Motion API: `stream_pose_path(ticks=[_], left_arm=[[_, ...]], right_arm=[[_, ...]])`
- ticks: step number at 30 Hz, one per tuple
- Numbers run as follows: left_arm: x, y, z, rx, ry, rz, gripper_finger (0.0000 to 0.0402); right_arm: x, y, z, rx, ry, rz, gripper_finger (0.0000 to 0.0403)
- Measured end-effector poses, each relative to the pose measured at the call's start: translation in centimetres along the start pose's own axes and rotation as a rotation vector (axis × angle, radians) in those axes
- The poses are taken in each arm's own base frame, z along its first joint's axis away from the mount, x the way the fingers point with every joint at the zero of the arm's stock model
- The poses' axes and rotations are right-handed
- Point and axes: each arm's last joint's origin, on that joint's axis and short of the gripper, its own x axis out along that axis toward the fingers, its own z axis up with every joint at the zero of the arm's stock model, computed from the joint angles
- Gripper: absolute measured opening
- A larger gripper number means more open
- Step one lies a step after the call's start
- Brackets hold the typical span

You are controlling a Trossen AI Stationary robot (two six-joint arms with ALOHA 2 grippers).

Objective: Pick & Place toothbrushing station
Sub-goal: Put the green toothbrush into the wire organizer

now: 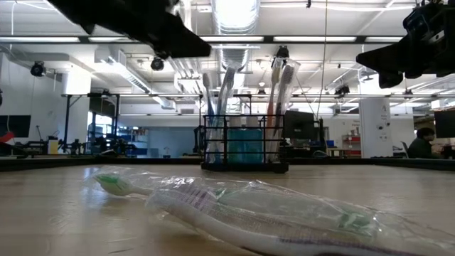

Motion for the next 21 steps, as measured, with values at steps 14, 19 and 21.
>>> stream_pose_path(ticks=[14,19,21], left_arm=[[-10.2,-0.3,3.6,0.034,-0.143,-0.184,0.0032],[-13.1,0.5,2.4,0.019,-0.214,-0.174,0.0009],[-13.7,0.6,1.2,0.033,-0.192,-0.173,0.0006]], right_arm=[[0.0,0.0,0.0,-0.004,-0.001,0.0,0.0027],[0.0,0.0,0.0,-0.004,-0.002,0.0,0.0027],[0.0,0.0,0.0,-0.004,-0.001,0.0,0.0027]])
